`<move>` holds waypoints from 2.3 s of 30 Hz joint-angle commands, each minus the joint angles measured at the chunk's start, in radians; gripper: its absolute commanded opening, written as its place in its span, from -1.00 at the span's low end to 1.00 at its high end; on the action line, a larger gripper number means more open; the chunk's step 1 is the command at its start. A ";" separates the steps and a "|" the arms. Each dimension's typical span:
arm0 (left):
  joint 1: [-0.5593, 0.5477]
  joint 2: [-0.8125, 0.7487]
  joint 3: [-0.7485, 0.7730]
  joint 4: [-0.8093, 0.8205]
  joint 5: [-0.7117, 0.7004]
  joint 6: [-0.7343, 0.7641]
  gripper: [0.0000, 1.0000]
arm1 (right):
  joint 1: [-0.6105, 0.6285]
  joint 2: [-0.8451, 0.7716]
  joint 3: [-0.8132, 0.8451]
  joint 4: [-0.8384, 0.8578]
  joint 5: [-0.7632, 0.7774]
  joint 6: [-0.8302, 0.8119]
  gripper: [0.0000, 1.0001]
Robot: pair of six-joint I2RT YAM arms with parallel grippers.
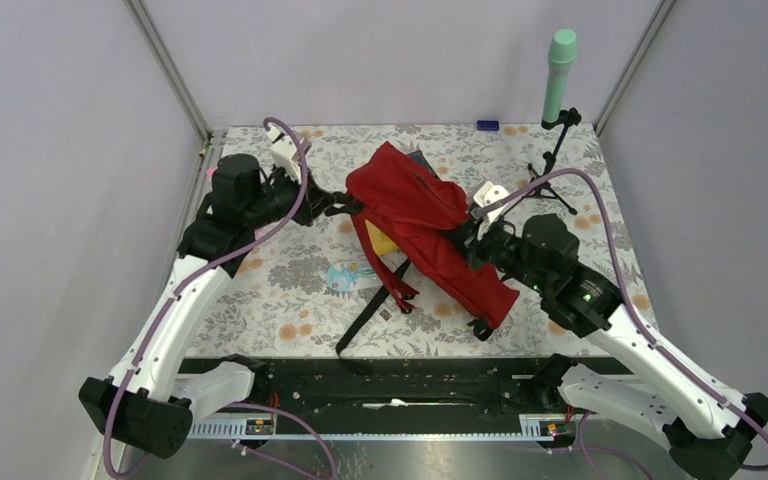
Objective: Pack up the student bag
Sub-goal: Place the student bag at the center of the board, then unzip the student bag at the center of the board.
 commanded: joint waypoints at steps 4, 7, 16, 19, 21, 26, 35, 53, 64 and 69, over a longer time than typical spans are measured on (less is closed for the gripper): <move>0.013 -0.071 -0.107 -0.142 -0.214 0.014 -0.56 | 0.064 0.067 -0.107 0.170 -0.128 0.200 -0.70; 0.013 -0.128 -0.163 -0.173 -0.289 -0.017 -0.12 | 0.082 0.102 -0.133 0.226 -0.154 0.255 -0.32; 0.018 -0.352 -0.251 -0.202 -0.680 -0.108 0.97 | 0.091 0.123 -0.160 0.277 -0.159 0.375 0.88; 0.018 -0.380 -0.263 -0.196 -0.730 -0.106 0.97 | 0.090 0.110 -0.132 0.208 -0.057 0.378 0.99; 0.018 -0.371 -0.274 -0.190 -0.645 -0.097 0.97 | 0.089 0.110 -0.108 0.131 0.013 0.371 1.00; 0.000 -0.346 -0.336 -0.136 -0.428 -0.103 0.89 | 0.081 0.109 -0.104 -0.009 0.208 0.410 1.00; -0.017 -0.263 -0.344 -0.070 -0.368 -0.223 0.92 | -0.077 0.034 -0.207 -0.067 0.210 0.542 1.00; 0.034 0.228 -0.087 -0.161 -0.297 -0.140 0.96 | -0.098 0.488 0.208 -0.060 0.124 0.507 0.69; 0.041 0.311 -0.066 -0.202 -0.229 -0.164 0.73 | -0.092 0.795 0.460 -0.111 0.045 0.604 0.30; 0.041 0.324 -0.067 -0.226 -0.275 -0.145 0.62 | -0.088 0.895 0.529 -0.151 0.084 0.589 0.24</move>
